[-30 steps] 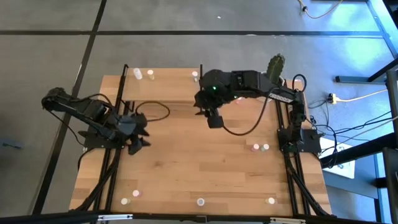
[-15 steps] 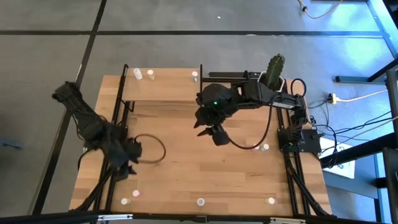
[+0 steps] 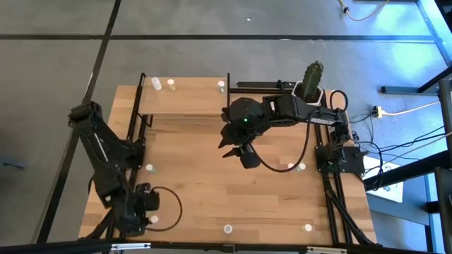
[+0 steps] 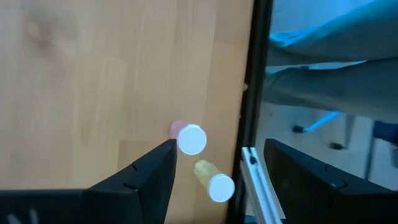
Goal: Pick and place medicine bottles onto shelf by color
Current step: Put the bottom pink pill bottle on the shelf
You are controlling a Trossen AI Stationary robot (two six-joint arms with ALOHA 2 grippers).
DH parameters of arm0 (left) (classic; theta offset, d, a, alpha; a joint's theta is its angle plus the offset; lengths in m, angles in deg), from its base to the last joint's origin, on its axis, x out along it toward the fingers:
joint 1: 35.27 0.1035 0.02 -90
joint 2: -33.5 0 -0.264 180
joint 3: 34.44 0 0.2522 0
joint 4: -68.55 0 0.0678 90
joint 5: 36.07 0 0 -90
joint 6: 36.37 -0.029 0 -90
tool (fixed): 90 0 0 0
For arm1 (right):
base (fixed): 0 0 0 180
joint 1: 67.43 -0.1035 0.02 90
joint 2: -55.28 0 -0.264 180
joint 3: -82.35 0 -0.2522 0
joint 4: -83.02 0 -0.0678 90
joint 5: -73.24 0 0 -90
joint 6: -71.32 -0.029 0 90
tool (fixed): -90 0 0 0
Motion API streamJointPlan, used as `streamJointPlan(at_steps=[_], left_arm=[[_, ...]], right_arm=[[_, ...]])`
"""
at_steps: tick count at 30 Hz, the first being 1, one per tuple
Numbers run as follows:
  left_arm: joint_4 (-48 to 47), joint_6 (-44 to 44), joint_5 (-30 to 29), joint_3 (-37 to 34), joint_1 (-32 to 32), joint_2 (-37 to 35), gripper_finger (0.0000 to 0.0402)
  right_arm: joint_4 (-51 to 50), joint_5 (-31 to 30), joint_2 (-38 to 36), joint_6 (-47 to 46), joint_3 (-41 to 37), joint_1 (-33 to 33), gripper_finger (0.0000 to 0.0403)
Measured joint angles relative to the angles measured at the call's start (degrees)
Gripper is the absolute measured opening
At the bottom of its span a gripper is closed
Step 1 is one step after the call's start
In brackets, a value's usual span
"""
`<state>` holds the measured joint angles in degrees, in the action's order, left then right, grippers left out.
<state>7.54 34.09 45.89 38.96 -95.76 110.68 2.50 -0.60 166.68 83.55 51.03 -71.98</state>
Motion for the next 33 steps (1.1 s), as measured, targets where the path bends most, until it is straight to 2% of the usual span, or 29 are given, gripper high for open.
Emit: streamJointPlan(at_steps=[9, 28, 33], left_arm=[[0.2, 0.0, -0.9, 0.0, -1.2, 6.7, 0.0235], [1.7, 4.2, -2.0, 0.0, -3.8, 13.8, 0.0235], [1.7, 5.6, -4.4, 0.0, -3.7, 14.2, 0.0235]], right_arm=[[1.0, -0.1, 0.0, 0.0, 0.0, 0.0, 0.0158], [1.0, -0.1, 0.0, 0.1, 0.0, 0.0, 0.0158], [1.0, -0.1, 0.0, 0.2, 0.0, 0.0, 0.0158]])
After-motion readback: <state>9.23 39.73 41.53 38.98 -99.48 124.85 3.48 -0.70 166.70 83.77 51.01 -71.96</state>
